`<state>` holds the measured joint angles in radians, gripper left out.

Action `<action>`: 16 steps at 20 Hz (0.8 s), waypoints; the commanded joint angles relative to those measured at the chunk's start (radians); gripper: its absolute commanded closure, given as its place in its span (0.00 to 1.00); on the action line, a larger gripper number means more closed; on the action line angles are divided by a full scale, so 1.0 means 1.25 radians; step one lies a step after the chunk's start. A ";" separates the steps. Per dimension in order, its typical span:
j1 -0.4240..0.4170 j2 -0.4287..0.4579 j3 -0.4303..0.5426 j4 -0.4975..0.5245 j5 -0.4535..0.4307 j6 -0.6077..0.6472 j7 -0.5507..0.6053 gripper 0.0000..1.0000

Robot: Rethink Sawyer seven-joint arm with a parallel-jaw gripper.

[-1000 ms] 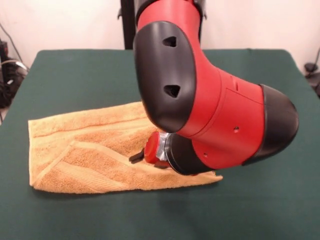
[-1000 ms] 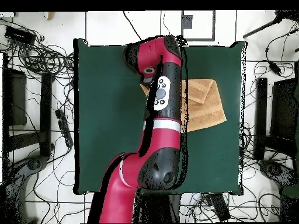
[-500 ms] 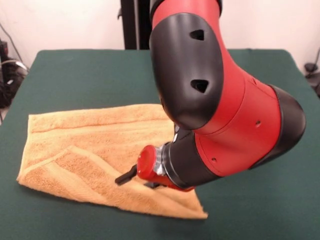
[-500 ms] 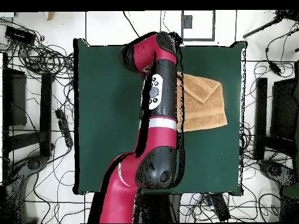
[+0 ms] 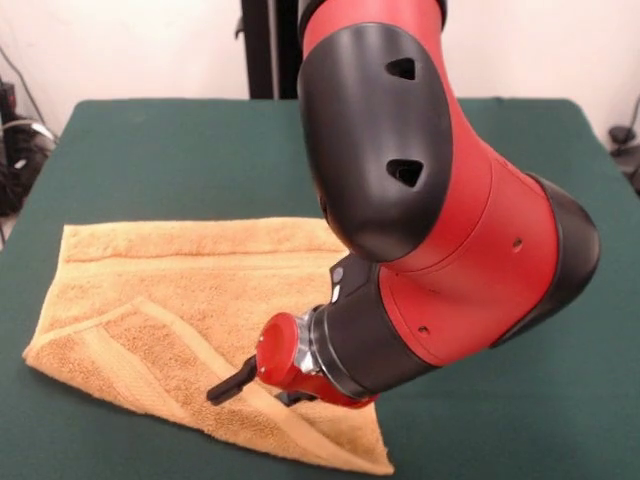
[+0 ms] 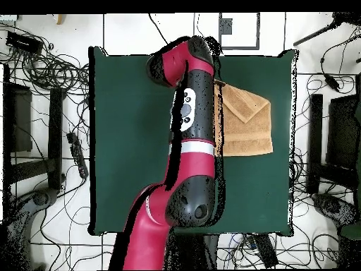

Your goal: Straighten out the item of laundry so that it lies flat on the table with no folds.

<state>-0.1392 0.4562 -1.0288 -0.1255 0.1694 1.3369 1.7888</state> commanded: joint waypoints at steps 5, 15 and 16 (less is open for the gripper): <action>-0.066 0.080 -0.143 -0.047 -0.031 -0.174 0.012 0.00; -0.032 0.041 -0.141 0.014 -0.064 -0.171 -0.039 0.00; -0.029 0.036 -0.138 0.022 -0.068 -0.166 -0.050 0.00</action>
<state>-0.2064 0.4795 -1.1729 -0.1876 0.1304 1.2048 1.7890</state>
